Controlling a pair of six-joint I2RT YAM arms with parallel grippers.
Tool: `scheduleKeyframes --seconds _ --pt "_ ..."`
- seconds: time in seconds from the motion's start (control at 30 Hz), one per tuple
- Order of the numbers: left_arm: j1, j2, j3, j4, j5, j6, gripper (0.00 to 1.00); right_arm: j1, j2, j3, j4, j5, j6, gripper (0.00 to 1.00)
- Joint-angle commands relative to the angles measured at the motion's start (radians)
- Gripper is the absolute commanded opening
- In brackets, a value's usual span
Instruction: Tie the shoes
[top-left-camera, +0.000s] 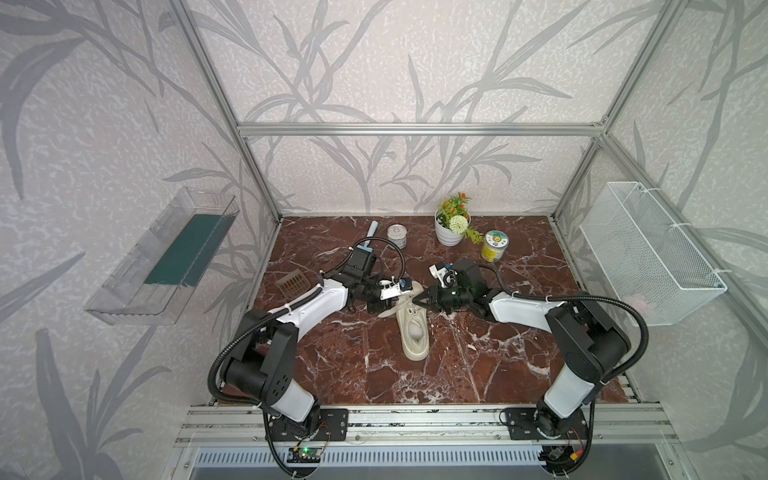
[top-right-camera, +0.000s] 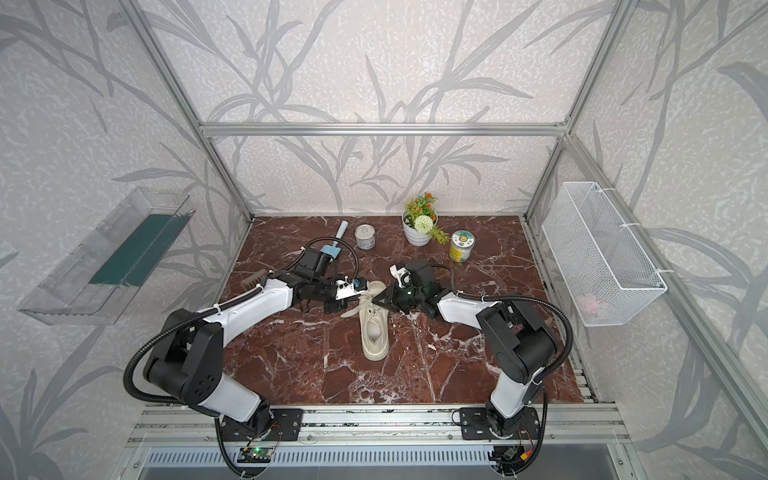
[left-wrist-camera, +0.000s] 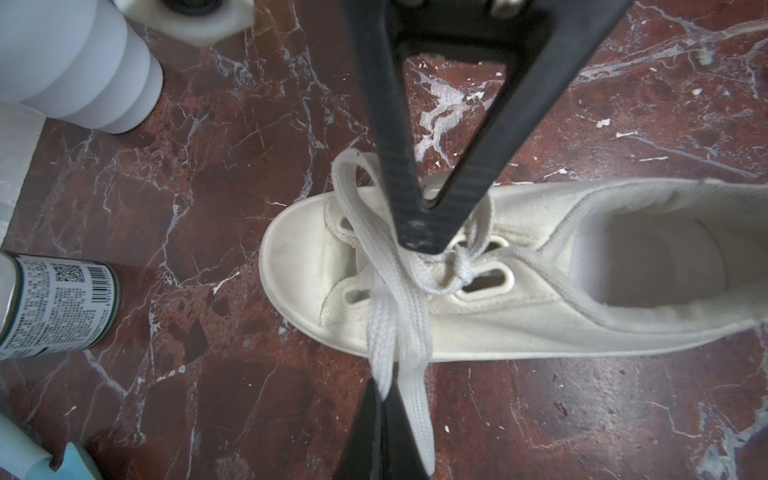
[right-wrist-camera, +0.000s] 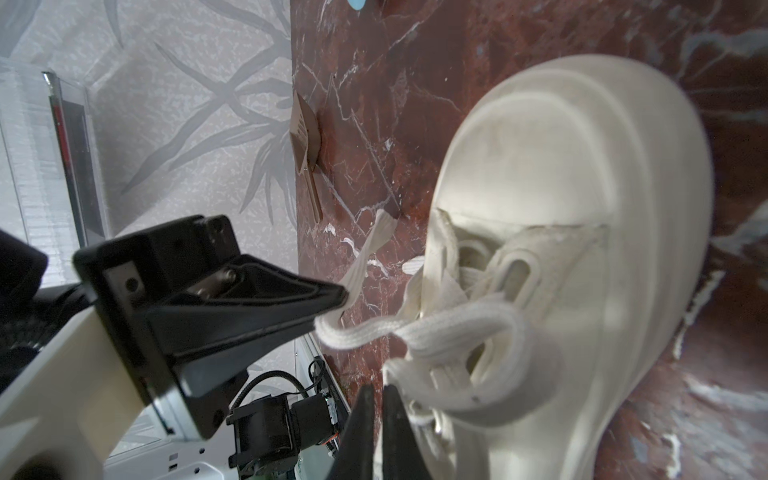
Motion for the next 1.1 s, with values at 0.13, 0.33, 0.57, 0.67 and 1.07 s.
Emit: scheduleKeyframes --seconds 0.13,0.33,0.57,0.67,1.07 --pt "-0.026 -0.041 -0.021 0.002 0.017 0.048 0.0 0.007 0.04 0.026 0.057 -0.007 0.015 0.09" --pt "-0.036 -0.04 -0.016 0.003 0.02 0.056 0.0 0.007 0.004 0.005 0.09 -0.019 0.026 0.11" --pt "-0.038 -0.045 -0.014 -0.002 0.016 0.071 0.0 -0.003 -0.08 -0.063 0.124 -0.027 0.04 0.16" --pt "-0.04 -0.047 -0.014 -0.004 0.018 0.072 0.0 -0.022 -0.108 -0.107 0.15 -0.026 0.051 0.16" --pt "-0.05 -0.04 -0.008 0.001 0.022 0.079 0.0 -0.067 -0.056 -0.219 0.285 -0.024 0.096 0.1"
